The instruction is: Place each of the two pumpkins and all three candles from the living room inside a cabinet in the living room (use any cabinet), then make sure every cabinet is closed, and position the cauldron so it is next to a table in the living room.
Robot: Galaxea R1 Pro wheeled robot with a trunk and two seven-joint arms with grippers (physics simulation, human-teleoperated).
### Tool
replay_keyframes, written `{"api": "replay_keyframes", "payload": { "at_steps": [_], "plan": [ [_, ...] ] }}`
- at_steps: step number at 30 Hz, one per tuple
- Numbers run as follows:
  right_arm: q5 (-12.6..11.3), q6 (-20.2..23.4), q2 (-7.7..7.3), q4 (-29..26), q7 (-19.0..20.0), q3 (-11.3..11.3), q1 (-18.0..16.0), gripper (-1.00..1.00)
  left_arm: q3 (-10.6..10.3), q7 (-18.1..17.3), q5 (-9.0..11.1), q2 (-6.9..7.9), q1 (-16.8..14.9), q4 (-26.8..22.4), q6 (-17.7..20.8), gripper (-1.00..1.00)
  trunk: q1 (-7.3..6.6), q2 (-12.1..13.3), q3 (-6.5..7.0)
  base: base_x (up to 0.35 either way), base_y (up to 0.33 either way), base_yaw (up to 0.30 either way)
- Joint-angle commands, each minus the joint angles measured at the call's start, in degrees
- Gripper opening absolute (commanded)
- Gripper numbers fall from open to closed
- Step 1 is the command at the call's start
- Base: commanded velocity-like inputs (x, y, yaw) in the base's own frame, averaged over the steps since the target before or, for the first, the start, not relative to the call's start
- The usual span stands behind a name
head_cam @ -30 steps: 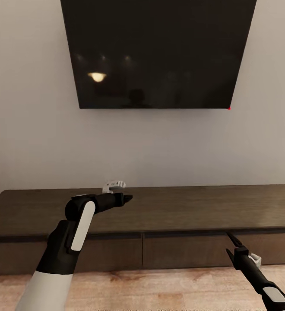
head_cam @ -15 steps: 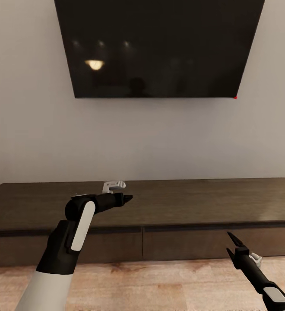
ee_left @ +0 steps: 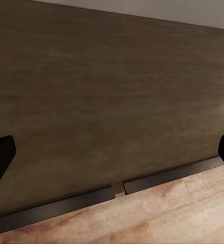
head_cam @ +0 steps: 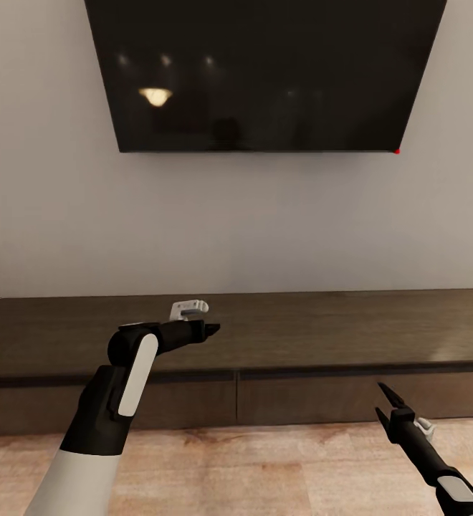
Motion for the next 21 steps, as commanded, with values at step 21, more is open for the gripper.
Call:
{"api": "replay_keyframes", "payload": {
  "at_steps": [21],
  "plan": [
    [-0.35,0.48,-0.02,-0.03,1.98,-0.11,0.03,1.00,0.03,-0.03,-0.11,-0.02,-0.03,-0.04,0.24,1.00,-0.01,-0.02,-0.05,0.061,-0.008,0.000]
  ]
}}
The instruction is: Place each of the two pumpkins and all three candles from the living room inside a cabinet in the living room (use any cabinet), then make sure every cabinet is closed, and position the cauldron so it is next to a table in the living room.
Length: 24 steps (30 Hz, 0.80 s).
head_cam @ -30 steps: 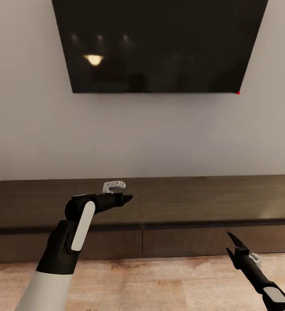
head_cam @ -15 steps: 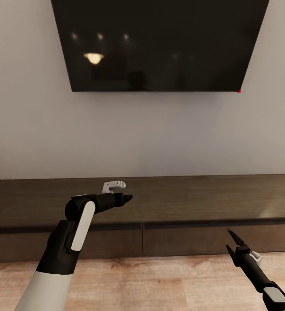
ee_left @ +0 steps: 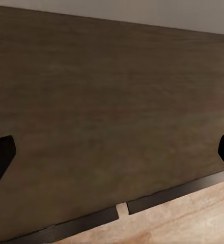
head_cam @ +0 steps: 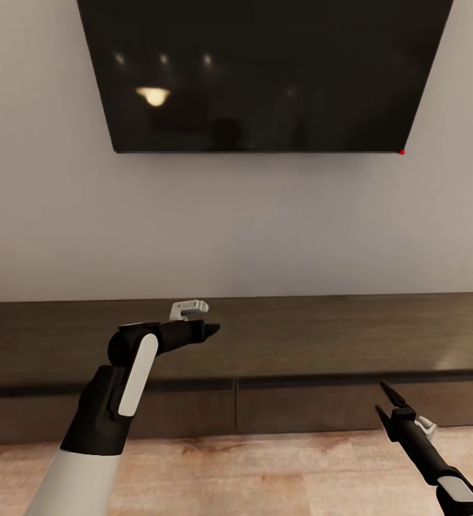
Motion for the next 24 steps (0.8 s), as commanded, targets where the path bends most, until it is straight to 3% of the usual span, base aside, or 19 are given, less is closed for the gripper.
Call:
{"api": "replay_keyframes", "payload": {
  "at_steps": [1,24],
  "plan": [
    [-0.34,0.47,-0.01,0.04,0.13,-0.09,-0.03,1.00,0.03,-0.03,-0.03,-0.02,-0.04,-0.03,0.25,1.00,0.00,-0.02,-0.05,0.163,-0.105,0.000],
    [-0.34,0.44,-0.01,0.13,0.27,-0.11,-0.02,1.00,0.03,-0.09,0.03,-0.02,-0.04,-0.05,0.25,1.00,0.00,-0.02,-0.05,0.031,-0.022,0.000]
  ]
}}
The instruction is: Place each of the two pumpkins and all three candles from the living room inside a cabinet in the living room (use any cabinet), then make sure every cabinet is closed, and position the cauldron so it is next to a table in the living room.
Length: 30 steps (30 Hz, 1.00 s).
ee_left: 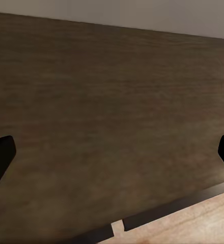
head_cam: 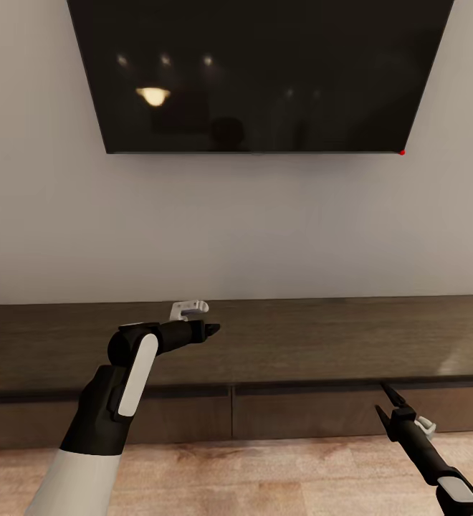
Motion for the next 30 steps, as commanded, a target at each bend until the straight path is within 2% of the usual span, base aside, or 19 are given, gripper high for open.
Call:
{"api": "replay_keyframes", "payload": {
  "at_steps": [1,10,15,19,30],
  "plan": [
    [-0.33,0.46,-0.01,0.04,0.07,-0.09,-0.03,1.00,0.03,-0.04,0.01,-0.02,-0.03,-0.04,0.24,1.00,-0.01,-0.02,-0.05,0.000,0.000,0.000],
    [-0.33,0.45,-0.01,-0.01,0.13,-0.08,-0.05,1.00,0.03,-0.07,0.05,-0.02,0.04,0.00,0.24,1.00,0.22,-0.14,-2.05,0.000,0.000,0.000],
    [-0.33,0.45,-0.03,-0.04,0.36,-0.09,-0.04,1.00,0.02,-0.06,0.03,-0.04,0.05,0.03,0.24,1.00,0.22,-0.14,-2.05,0.000,0.000,0.000],
    [-0.32,0.50,-0.10,-0.05,2.36,-0.04,-0.05,1.00,-0.06,0.04,-0.03,-0.04,0.05,0.07,0.24,1.00,0.32,-0.20,-2.93,0.000,0.000,0.000],
    [-0.25,0.54,-0.21,-0.05,3.65,-0.01,-0.02,1.00,-0.36,0.03,-0.05,-0.03,0.05,0.13,0.24,1.00,0.32,-0.20,-2.93,0.000,0.000,0.000]
  ]
}}
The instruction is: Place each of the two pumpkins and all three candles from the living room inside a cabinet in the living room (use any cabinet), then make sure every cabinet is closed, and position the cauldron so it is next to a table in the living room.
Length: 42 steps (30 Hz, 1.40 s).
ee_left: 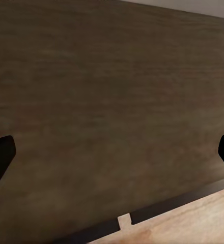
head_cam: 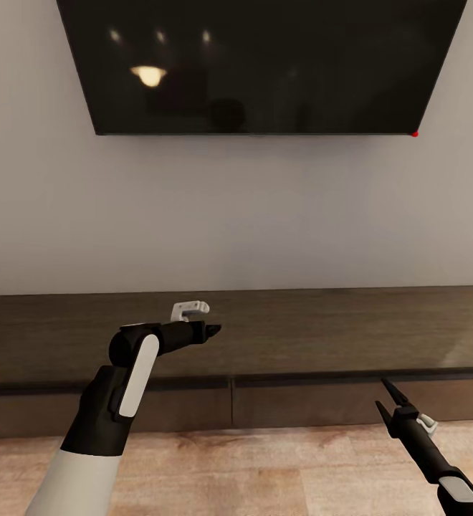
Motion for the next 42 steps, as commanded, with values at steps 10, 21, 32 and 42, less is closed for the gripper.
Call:
{"api": "replay_keyframes", "payload": {
  "at_steps": [10,21,32,42],
  "plan": [
    [-0.35,0.40,-0.04,0.04,0.01,-0.05,-0.03,1.00,-0.03,0.01,-0.08,-0.05,-0.03,-0.04,0.24,1.00,-0.01,-0.02,-0.05,0.040,-0.034,0.000],
    [-0.35,0.39,-0.07,0.07,-0.12,-0.07,-0.03,1.00,-0.03,0.12,-0.11,-0.03,-0.03,0.01,0.24,1.00,-0.01,-0.02,-0.05,0.029,-0.054,0.000],
    [-0.39,0.39,-0.23,0.25,-2.23,-0.13,-0.03,1.00,-0.03,0.13,-0.09,-0.04,-0.03,0.03,0.24,1.00,-0.01,-0.02,-0.05,0.005,-0.012,0.000],
    [-0.40,0.39,-0.25,0.22,-2.95,-0.14,-0.03,1.00,-0.03,0.16,-0.11,-0.05,-0.03,0.07,0.24,1.00,-0.01,-0.02,-0.05,0.000,0.000,0.000]
  ]
}}
